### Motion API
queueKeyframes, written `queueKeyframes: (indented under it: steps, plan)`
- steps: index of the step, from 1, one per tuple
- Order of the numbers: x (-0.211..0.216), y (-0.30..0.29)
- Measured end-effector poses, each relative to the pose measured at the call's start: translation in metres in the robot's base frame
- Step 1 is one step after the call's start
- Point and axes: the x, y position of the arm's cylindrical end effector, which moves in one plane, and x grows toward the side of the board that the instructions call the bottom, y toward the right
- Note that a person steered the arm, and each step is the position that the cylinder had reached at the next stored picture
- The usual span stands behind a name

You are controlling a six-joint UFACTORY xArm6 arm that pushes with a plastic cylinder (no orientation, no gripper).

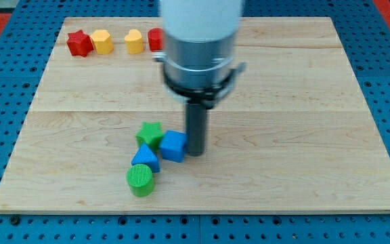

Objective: Push the red circle to the top of the green star

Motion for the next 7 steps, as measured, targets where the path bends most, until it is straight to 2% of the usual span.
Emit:
queueKeyframes:
  steps: [1,2,4,5,6,7]
  plan:
    - [-0.002,0.004]
    - [-0.061,0.070]
    - [-0.270,0.076]
    - [-0.323,0.009]
    - [-0.309,-0.057]
    - [-0.262,-0.066]
